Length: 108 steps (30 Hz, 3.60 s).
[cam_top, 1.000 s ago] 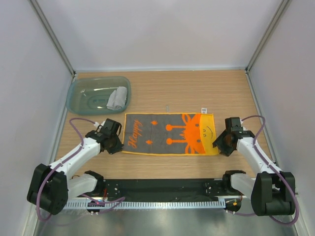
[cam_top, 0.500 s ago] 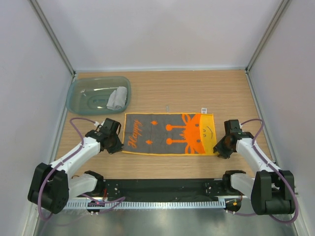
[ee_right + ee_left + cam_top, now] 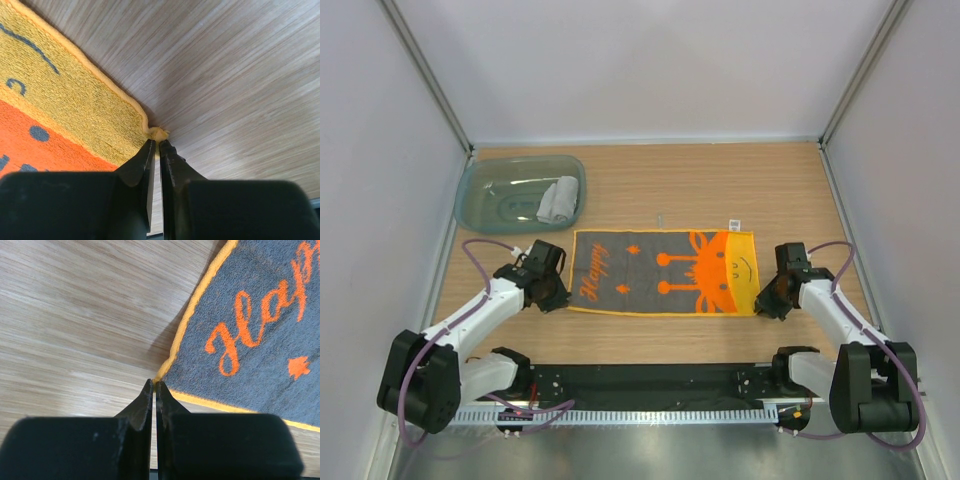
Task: Roll the towels
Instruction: Fold the towel
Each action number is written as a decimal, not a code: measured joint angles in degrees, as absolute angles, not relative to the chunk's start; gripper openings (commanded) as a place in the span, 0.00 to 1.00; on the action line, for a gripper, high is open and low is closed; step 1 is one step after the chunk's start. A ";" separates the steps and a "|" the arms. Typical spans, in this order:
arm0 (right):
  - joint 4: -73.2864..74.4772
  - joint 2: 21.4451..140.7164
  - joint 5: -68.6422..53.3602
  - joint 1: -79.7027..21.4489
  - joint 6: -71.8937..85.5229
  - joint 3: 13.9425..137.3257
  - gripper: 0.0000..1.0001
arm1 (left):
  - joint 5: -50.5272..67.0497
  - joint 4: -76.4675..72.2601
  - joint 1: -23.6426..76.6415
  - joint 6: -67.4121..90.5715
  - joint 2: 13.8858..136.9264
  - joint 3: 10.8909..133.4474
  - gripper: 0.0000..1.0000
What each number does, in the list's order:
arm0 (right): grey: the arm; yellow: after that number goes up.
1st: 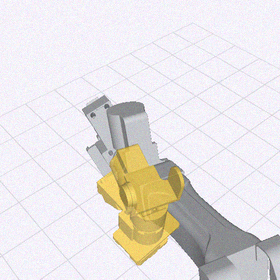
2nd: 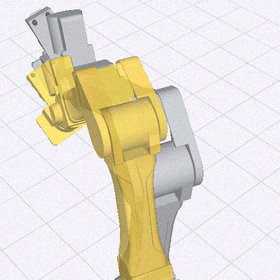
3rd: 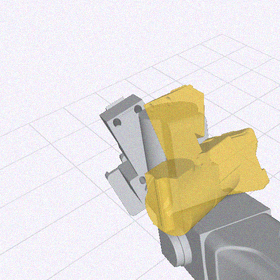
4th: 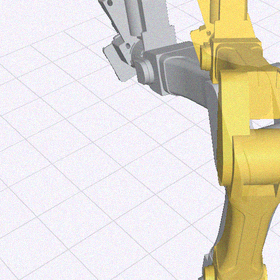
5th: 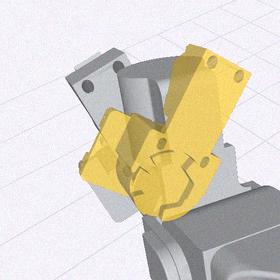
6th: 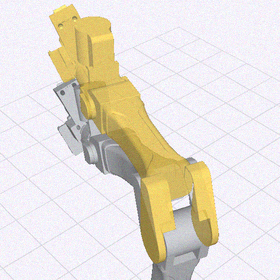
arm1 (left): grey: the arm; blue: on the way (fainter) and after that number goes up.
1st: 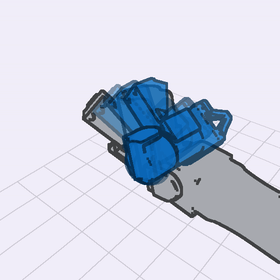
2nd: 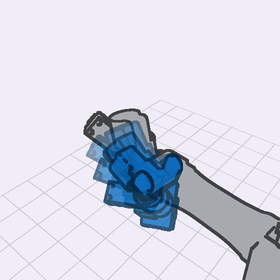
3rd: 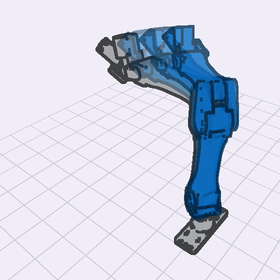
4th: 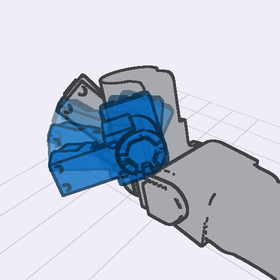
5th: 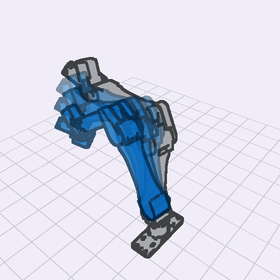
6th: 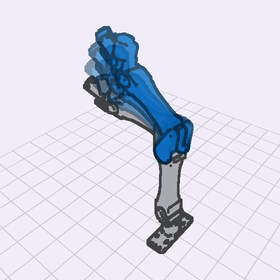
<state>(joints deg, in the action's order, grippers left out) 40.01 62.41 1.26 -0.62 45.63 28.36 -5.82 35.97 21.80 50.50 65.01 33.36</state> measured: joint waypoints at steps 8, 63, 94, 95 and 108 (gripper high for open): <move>39.42 62.46 0.86 -0.62 45.32 28.34 0.01 | -5.13 35.81 21.67 50.43 64.75 33.34 0.00; 44.42 76.88 -8.14 -0.64 40.38 54.98 0.01 | 3.14 53.30 13.74 44.58 70.78 57.60 0.00; 40.23 98.76 -8.54 -0.62 37.06 69.78 0.15 | 3.07 48.16 8.36 39.44 93.03 69.34 0.01; 40.25 99.66 -8.51 -0.62 36.93 70.61 0.29 | 3.05 47.97 8.32 39.31 93.49 69.54 0.01; 41.47 104.53 -4.34 -0.62 34.70 80.38 0.69 | 2.11 47.51 6.81 36.91 98.94 75.42 0.55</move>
